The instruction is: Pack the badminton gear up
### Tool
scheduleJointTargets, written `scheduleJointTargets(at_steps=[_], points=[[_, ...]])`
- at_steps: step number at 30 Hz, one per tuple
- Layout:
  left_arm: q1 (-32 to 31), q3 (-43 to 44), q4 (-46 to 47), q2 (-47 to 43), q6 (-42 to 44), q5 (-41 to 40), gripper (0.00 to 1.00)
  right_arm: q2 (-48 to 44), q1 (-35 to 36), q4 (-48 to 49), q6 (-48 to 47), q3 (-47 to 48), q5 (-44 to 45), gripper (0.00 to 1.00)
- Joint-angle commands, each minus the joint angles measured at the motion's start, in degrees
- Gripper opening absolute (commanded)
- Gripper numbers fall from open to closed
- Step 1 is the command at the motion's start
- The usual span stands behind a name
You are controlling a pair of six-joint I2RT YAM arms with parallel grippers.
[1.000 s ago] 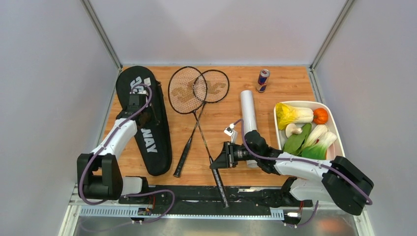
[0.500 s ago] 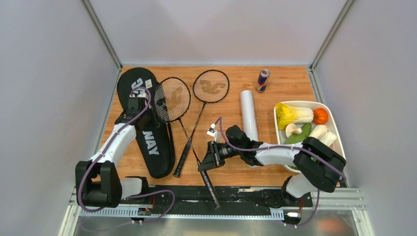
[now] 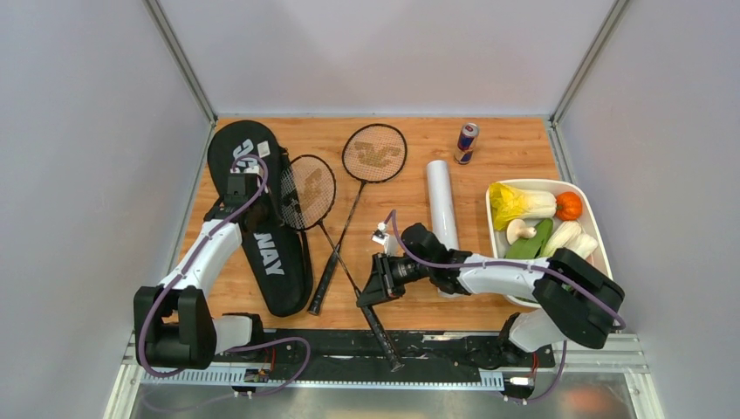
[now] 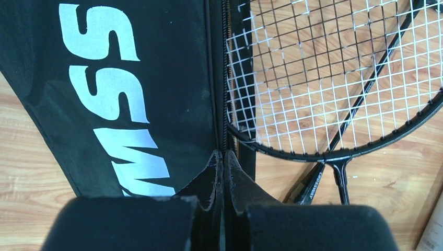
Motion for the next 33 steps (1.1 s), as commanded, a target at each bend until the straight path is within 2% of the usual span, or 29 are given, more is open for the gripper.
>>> scheduleJointTargets(at_steps=[1,7,12,17,27,33], points=[[-0.10,0.91,2.34,-2.07,-0.49,-0.28,0.00,-4.36,-0.18,0.29,-2.30,0.78,0.75,0.00],[-0.10,0.34,3.59,-2.91,-0.25,4.16,0.00,0.73,0.11,8.15,0.85,2.40,-5.77,0.00],[-0.06,0.12,3.08,-3.55,0.02,6.73,0.00,8.56,0.21,9.47,0.79,9.11,-10.19,0.00],[-0.07,-0.90,2.44,-3.61,0.81,8.14,0.00,14.61,0.02,4.33,-2.43,18.21,-11.07,0.00],[-0.10,-3.05,3.28,-5.05,0.66,10.80,0.00,28.79,-2.42,1.87,-2.11,32.87,-14.04,0.00],[-0.10,-4.60,5.30,-5.28,-0.40,14.25,0.00,35.72,-4.48,-2.83,-6.81,40.67,-13.26,0.00]])
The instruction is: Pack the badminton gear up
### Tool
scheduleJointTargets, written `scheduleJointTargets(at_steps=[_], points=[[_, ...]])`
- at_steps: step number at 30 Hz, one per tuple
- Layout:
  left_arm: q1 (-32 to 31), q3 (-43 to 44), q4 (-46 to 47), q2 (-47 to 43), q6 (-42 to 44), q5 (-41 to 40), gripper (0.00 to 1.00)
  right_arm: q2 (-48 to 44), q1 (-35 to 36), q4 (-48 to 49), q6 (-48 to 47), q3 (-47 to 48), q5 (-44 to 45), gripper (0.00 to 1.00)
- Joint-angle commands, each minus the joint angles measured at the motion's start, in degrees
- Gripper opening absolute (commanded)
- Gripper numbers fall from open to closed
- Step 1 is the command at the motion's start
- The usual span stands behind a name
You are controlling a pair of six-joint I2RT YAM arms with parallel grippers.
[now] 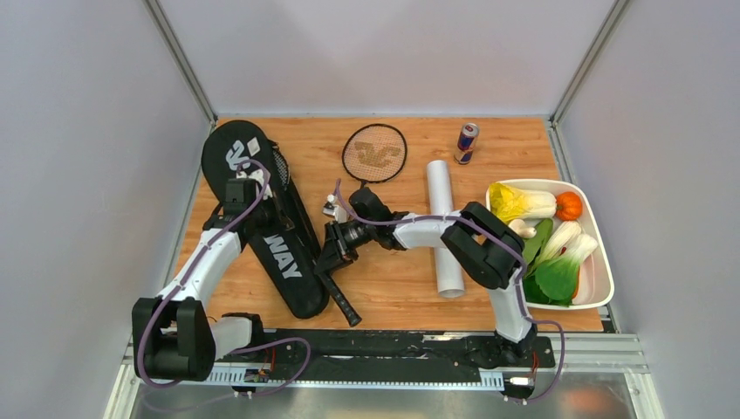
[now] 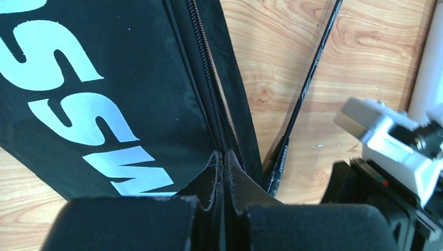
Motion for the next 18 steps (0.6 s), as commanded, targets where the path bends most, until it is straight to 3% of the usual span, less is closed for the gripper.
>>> scheduleJointTargets(at_steps=[1,18], points=[[-0.13,-1.40,2.89,-2.24,-0.80,4.60,0.00,4.42,-1.20,-2.10,-5.56,8.34,-1.18,0.00],[-0.09,-5.07,4.51,-9.31,-8.17,9.59,0.00,15.49,-2.69,-6.06,-6.14,24.05,5.48,0.00]])
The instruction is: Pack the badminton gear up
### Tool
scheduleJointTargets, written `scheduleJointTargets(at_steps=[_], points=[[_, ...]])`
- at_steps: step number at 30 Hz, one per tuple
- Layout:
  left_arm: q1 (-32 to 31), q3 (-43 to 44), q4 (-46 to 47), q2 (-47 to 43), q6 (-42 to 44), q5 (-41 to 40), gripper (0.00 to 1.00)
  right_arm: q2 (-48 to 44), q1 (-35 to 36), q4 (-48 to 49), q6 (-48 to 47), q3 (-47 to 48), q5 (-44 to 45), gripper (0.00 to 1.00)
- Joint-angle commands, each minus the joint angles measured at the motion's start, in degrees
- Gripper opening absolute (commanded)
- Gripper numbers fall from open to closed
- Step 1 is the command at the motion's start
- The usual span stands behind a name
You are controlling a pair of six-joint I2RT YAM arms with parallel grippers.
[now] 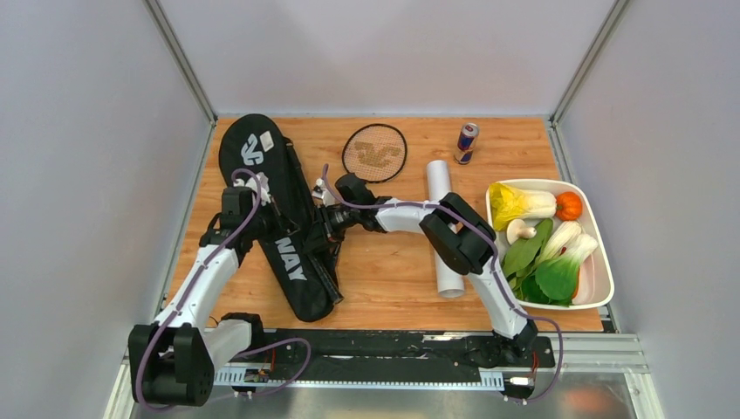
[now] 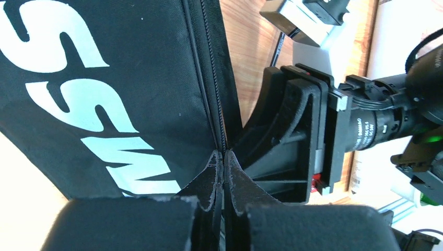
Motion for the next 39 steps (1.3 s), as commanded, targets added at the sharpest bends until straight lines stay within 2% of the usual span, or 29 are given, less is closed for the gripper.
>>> scheduleJointTargets(at_steps=[1,9,15,18,22,28,32,39], points=[[-0.07,-0.52,2.07,-2.60,-4.04,4.12,0.00,1.47,-0.17,1.68,0.90,4.64,4.72,0.00],[-0.12,-4.31,6.46,-3.37,-9.10,7.45,0.00,5.29,-0.22,3.62,4.08,8.08,7.55,0.00],[-0.06,-1.74,0.47,-4.50,-6.26,0.41,0.00,6.74,-0.54,4.48,4.79,7.30,7.74,0.00],[-0.07,-0.96,0.01,-4.90,-6.56,-0.29,0.00,6.74,-0.70,6.33,6.73,6.39,8.96,0.00],[-0.16,-3.06,3.02,-4.70,-10.03,1.92,0.00,6.89,-0.70,13.14,12.73,4.41,10.38,0.00],[-0.09,-8.44,10.43,-6.33,-17.89,4.21,0.00,7.25,-0.70,18.33,18.78,1.90,16.00,0.00],[-0.15,-9.71,11.71,-7.06,-19.40,3.64,0.00,6.91,-0.70,20.03,20.67,0.61,18.19,0.00],[-0.14,-8.97,10.06,-7.31,-17.96,0.64,0.00,6.25,-0.51,17.76,19.12,1.52,19.97,0.14]])
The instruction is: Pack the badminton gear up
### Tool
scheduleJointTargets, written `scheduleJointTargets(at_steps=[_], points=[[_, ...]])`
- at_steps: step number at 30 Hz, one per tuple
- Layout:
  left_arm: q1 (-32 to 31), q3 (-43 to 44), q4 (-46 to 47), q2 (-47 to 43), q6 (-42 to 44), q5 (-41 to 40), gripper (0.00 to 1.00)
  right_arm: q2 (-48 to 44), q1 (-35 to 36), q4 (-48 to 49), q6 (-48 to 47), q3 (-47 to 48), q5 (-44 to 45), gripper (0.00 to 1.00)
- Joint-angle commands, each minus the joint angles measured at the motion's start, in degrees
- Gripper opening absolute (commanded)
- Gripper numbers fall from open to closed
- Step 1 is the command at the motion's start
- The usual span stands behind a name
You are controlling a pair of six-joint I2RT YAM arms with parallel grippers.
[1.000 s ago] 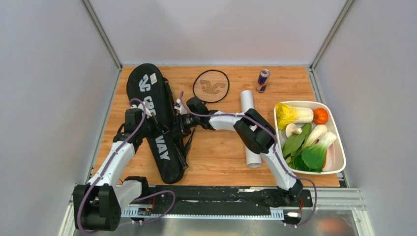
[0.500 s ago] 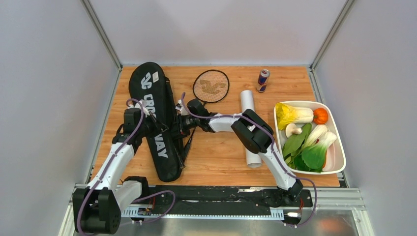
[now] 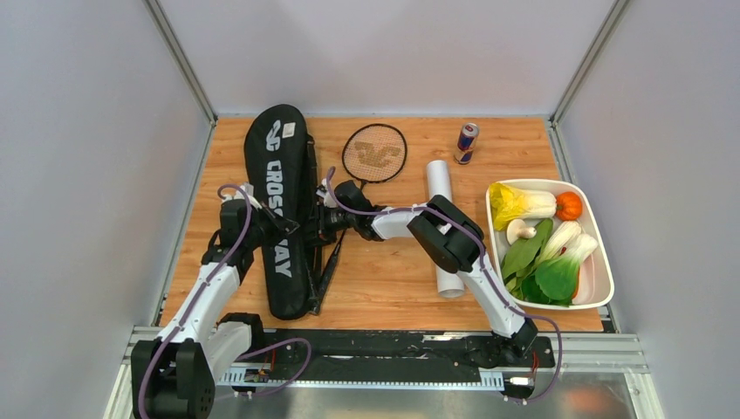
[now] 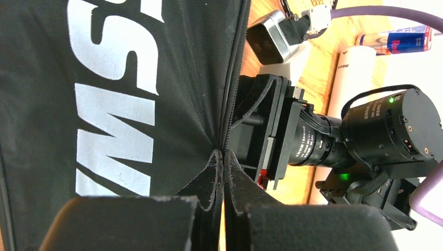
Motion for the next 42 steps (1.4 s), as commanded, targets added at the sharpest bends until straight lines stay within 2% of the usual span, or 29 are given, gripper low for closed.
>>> scheduleJointTargets(at_steps=[1,4,9,12,16,25,29,31,35,42], points=[[-0.57,0.67,-2.74,-0.78,-0.10,2.71,0.00,-0.66,-0.98,1.17,1.00,1.16,9.36,0.19],[-0.55,2.14,-5.07,0.01,2.53,0.16,0.00,-3.13,-0.80,-0.79,-3.01,-0.34,7.03,0.34],[-0.54,3.23,-5.52,1.76,4.01,-1.34,0.00,-8.81,-0.36,-3.69,-9.40,-6.08,3.64,0.44],[-0.53,3.39,-4.75,2.47,3.92,-1.23,0.00,-10.59,0.11,-5.19,-11.32,-8.73,1.43,0.56],[-0.53,3.79,-4.28,3.40,3.87,-0.79,0.00,-12.25,1.27,-5.55,-12.72,-11.79,0.13,0.57],[-0.54,3.18,-3.28,3.55,3.12,-0.30,0.00,-11.78,5.94,-5.35,-10.01,-13.15,6.03,0.48],[-0.51,2.05,-2.01,3.05,1.39,0.91,0.00,-9.57,7.02,-0.23,-6.66,-12.86,6.28,0.44],[-0.53,1.45,-1.77,2.32,0.62,0.99,0.00,-8.52,7.19,2.93,-4.48,-12.60,6.07,0.35],[-0.55,0.19,-2.56,-0.83,-0.80,-0.35,0.00,-7.86,6.64,11.38,0.56,-13.81,6.95,0.10],[-0.51,-0.04,-5.16,-7.89,-3.04,-4.37,0.00,-4.63,6.43,20.33,6.15,-11.77,5.57,0.06]])
